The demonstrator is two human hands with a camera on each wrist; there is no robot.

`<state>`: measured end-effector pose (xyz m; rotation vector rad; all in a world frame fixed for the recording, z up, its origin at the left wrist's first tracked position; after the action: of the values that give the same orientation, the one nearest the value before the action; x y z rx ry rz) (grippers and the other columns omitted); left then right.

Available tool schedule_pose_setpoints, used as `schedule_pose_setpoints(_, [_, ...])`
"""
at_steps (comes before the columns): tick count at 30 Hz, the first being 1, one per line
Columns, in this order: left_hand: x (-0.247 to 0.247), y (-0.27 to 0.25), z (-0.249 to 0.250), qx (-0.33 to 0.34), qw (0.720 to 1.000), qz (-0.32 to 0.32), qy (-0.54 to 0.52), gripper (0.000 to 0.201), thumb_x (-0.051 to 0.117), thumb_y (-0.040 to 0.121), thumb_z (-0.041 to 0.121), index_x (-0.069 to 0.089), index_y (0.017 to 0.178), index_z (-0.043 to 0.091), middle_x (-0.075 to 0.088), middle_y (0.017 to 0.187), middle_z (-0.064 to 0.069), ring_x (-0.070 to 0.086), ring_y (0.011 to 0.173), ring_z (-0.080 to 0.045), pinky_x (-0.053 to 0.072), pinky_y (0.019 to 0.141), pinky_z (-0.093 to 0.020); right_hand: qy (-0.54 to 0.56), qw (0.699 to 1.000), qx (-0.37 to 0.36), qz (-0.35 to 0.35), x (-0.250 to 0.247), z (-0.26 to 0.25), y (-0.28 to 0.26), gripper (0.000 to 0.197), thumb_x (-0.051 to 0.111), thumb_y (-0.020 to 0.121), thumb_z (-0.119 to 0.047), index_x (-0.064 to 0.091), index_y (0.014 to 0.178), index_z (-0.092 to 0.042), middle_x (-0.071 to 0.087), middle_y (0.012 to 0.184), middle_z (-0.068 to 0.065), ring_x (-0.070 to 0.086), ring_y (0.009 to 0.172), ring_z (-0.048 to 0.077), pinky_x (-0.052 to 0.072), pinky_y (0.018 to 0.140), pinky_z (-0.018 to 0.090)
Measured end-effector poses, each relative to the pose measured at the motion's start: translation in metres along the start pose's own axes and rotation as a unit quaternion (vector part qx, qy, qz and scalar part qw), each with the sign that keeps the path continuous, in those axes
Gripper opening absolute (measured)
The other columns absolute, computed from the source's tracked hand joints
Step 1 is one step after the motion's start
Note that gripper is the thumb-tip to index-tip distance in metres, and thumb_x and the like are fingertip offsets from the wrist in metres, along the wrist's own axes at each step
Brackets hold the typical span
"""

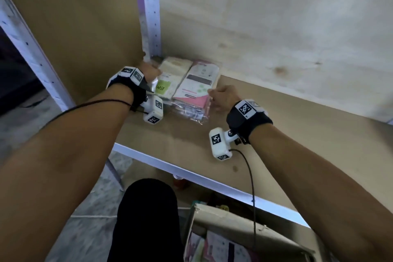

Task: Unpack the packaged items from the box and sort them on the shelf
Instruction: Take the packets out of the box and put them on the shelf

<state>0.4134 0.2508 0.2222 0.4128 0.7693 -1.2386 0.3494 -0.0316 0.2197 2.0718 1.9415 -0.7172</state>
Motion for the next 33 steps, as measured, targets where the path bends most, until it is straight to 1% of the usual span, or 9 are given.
schedule_pose_setpoints(4, [0.000,-0.035,0.011,0.040,0.997,-0.032,0.054,0.064,0.053,0.099,0.047,0.051,0.138,-0.003,0.050,0.144,-0.024,0.051,0.129,-0.038,0.042,0.098,-0.035,-0.028,0.998,-0.013,-0.057,-0.014,0.010,-0.035,0.019,0.057,0.099,-0.025,0.066,0.107,-0.010,0.058,0.079,0.006,0.053,0.070,0.022,0.050,0.072,0.039])
schedule_pose_setpoints(7, [-0.008,-0.074,0.023,0.071,0.996,0.004,0.057,0.064,0.053,0.097,0.051,0.052,0.140,0.003,0.051,0.144,-0.021,0.051,0.130,-0.037,0.040,0.108,-0.039,0.018,0.997,0.004,-0.078,-0.030,0.020,-0.075,0.030,0.054,0.101,-0.016,0.060,0.126,0.000,0.060,0.095,0.015,0.053,0.067,0.021,0.047,0.062,0.031])
schedule_pose_setpoints(9, [-0.014,-0.109,0.039,0.118,0.991,0.030,0.058,0.055,0.054,0.096,0.047,0.058,0.134,0.008,0.054,0.143,-0.018,0.051,0.130,-0.034,0.038,0.111,-0.040,0.034,0.994,0.011,-0.102,-0.037,0.028,-0.106,0.028,0.053,0.101,-0.014,0.059,0.125,0.001,0.064,0.092,0.015,0.058,0.067,0.021,0.050,0.062,0.028])
schedule_pose_setpoints(13, [0.002,-0.194,0.077,0.219,0.976,0.000,0.002,0.012,0.061,0.094,0.034,0.069,0.093,0.025,0.070,0.106,0.001,0.061,0.101,-0.020,0.044,0.093,-0.027,0.049,0.991,0.002,-0.128,-0.056,0.042,-0.171,0.014,0.053,0.097,-0.004,0.060,0.110,-0.004,0.064,0.079,0.009,0.059,0.064,0.020,0.053,0.063,0.028])
schedule_pose_setpoints(16, [0.025,-0.248,0.086,0.245,0.967,-0.041,-0.055,0.018,0.067,0.091,0.028,0.076,0.104,0.020,0.072,0.113,0.001,0.062,0.109,-0.016,0.045,0.100,-0.026,0.041,0.992,-0.009,-0.122,-0.069,0.054,-0.212,0.009,0.053,0.098,-0.005,0.057,0.106,-0.003,0.065,0.082,0.011,0.060,0.065,0.022,0.053,0.064,0.029])
schedule_pose_setpoints(19, [0.055,-0.310,0.085,0.270,0.956,-0.085,-0.082,0.019,0.067,0.092,0.027,0.075,0.104,0.015,0.072,0.109,-0.004,0.064,0.107,-0.019,0.050,0.095,-0.030,0.013,0.994,-0.022,-0.107,-0.089,0.075,-0.257,0.012,0.056,0.099,-0.010,0.059,0.108,-0.002,0.065,0.086,0.013,0.062,0.066,0.021,0.054,0.066,0.029])
schedule_pose_setpoints(22, [0.090,-0.357,0.065,0.249,0.951,-0.142,-0.118,0.010,0.065,0.093,0.027,0.067,0.084,0.023,0.064,0.077,0.000,0.065,0.077,-0.024,0.056,0.079,-0.039,-0.010,0.994,-0.022,-0.106,-0.102,0.102,-0.293,0.011,0.055,0.100,-0.011,0.057,0.104,-0.002,0.065,0.081,0.011,0.062,0.066,0.021,0.052,0.063,0.028])
schedule_pose_setpoints(24, [0.115,-0.377,0.047,0.233,0.950,-0.169,-0.118,0.019,0.065,0.093,0.028,0.061,0.075,0.024,0.064,0.073,-0.006,0.062,0.065,-0.025,0.054,0.071,-0.038,-0.021,0.995,-0.006,-0.101,-0.109,0.127,-0.313,0.010,0.056,0.100,-0.012,0.059,0.102,-0.002,0.065,0.082,0.012,0.062,0.067,0.024,0.051,0.063,0.030])
schedule_pose_setpoints(33, [0.220,-0.414,-0.018,0.153,0.946,-0.283,-0.042,0.028,0.049,0.100,0.017,0.062,0.075,0.015,0.062,0.068,-0.004,0.059,0.058,-0.017,0.049,0.062,-0.026,-0.063,0.987,0.081,-0.125,-0.109,0.245,-0.343,0.010,0.056,0.099,-0.010,0.059,0.091,-0.005,0.068,0.081,0.011,0.064,0.063,0.018,0.053,0.056,0.024])
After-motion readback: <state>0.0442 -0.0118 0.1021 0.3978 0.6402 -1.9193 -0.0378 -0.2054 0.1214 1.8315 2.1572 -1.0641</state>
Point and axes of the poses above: each hand's wrist, its own y-axis towards the middle knuckle, its own x-axis out of the palm, z = x × y, the point moved 8 cm from there along y, towards the middle knuckle
